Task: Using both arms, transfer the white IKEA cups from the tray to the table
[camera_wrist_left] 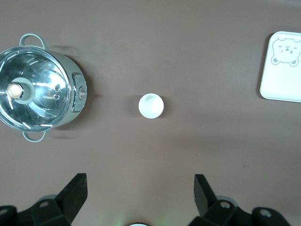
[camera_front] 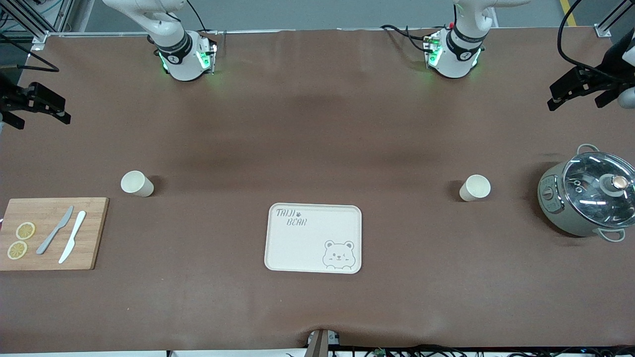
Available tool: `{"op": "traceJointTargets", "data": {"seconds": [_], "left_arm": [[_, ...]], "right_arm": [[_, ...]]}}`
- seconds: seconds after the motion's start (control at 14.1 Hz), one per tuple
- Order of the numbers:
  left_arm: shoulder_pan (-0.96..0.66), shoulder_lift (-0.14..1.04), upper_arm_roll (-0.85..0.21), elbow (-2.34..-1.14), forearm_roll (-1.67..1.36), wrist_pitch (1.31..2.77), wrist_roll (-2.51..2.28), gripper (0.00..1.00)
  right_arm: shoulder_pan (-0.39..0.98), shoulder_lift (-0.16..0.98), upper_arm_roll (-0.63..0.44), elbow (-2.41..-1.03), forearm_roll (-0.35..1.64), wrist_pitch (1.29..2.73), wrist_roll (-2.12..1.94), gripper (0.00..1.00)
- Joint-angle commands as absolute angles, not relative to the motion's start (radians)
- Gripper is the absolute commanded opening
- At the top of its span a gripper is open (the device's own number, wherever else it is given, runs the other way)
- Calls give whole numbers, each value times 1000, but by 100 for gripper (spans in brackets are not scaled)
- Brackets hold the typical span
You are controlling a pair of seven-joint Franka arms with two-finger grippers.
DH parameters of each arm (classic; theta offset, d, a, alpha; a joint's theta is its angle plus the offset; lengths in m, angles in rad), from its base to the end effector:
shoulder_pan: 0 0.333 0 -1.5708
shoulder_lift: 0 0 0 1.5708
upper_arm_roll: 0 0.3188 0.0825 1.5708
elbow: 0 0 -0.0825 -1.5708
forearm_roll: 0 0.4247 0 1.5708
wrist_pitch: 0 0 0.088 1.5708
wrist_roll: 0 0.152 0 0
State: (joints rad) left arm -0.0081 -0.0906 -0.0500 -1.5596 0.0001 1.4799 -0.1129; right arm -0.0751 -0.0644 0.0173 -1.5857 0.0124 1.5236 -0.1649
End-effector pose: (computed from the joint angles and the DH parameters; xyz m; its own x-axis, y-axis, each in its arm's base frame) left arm 0.5561 -0.0336 0.6321 0.9984 0.0549 0.0112 0.0550 -0.9985 -0.0034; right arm 0.5694 -0.0307 0.6081 0.9942 0.1074 0.0041 0.1075 -0.9941 -0.0107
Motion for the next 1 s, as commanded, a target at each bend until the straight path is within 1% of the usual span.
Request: {"op": "traceJointTargets", "data": {"seconds": [0.0, 0.21, 0.43, 0.92], "left_arm": [[-5, -92, -51, -1557, 6, 1476, -114, 100], [-5, -91, -51, -1555, 6, 1476, -100, 100], [-5, -87, -51, -1555, 6, 1474, -103, 100], [11, -91, -48, -1555, 2, 1474, -95, 100]], "right_arm": [[-104, -90, 25, -1591, 0, 1514, -169, 100], [-106, -95, 25, -1591, -2, 1499, -147, 100], [-103, -95, 28, -1591, -2, 1485, -45, 100], [-106, -92, 25, -1589, 8, 1486, -44, 100]]}}
